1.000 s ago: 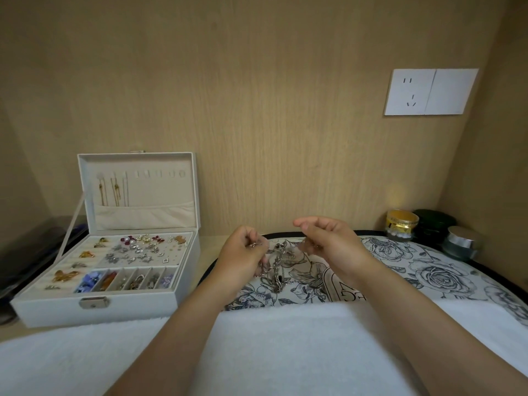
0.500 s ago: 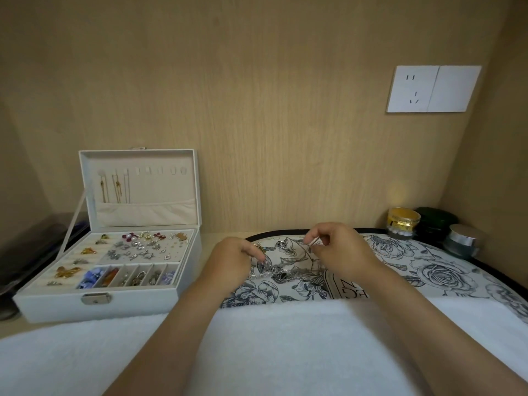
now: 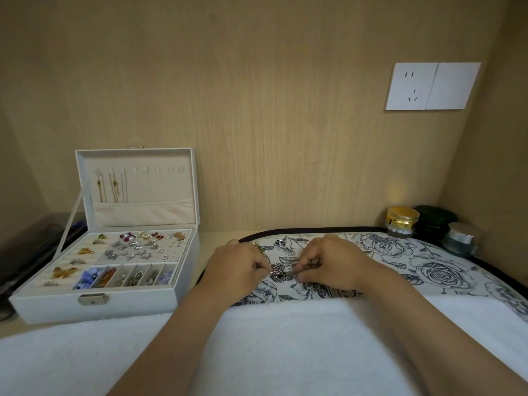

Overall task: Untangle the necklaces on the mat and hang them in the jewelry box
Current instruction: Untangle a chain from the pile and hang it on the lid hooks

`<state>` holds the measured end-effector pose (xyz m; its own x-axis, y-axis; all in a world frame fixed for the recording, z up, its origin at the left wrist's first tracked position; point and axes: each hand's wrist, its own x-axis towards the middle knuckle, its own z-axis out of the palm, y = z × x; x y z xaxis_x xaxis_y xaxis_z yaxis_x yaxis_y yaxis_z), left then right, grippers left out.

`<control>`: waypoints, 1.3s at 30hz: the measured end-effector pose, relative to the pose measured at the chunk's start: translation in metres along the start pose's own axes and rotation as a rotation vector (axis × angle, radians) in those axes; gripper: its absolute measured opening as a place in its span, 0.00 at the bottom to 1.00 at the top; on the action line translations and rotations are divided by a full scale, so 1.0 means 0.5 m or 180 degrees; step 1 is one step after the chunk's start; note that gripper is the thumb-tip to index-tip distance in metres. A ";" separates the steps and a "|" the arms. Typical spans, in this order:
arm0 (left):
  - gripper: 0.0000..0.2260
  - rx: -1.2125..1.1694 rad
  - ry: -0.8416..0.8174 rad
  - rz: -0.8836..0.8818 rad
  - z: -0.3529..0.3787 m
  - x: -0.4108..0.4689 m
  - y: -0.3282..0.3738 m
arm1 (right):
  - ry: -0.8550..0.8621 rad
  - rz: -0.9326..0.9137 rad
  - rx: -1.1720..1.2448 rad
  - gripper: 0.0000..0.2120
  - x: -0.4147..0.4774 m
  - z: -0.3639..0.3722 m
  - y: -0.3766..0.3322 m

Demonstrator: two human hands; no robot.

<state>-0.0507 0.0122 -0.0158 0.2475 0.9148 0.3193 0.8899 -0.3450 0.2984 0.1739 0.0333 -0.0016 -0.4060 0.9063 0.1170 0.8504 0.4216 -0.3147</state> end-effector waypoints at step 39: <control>0.08 -0.4342 -0.0873 -0.0890 -0.016 0.012 0.034 | 0.1102 0.0018 0.2352 0.04 0.025 0.017 -0.019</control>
<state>-0.0371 0.0099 -0.0017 0.3333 0.9424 -0.0289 -0.1018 0.0665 0.9926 0.1579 0.0402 -0.0050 -0.1731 0.9167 0.3601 0.3629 0.3992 -0.8420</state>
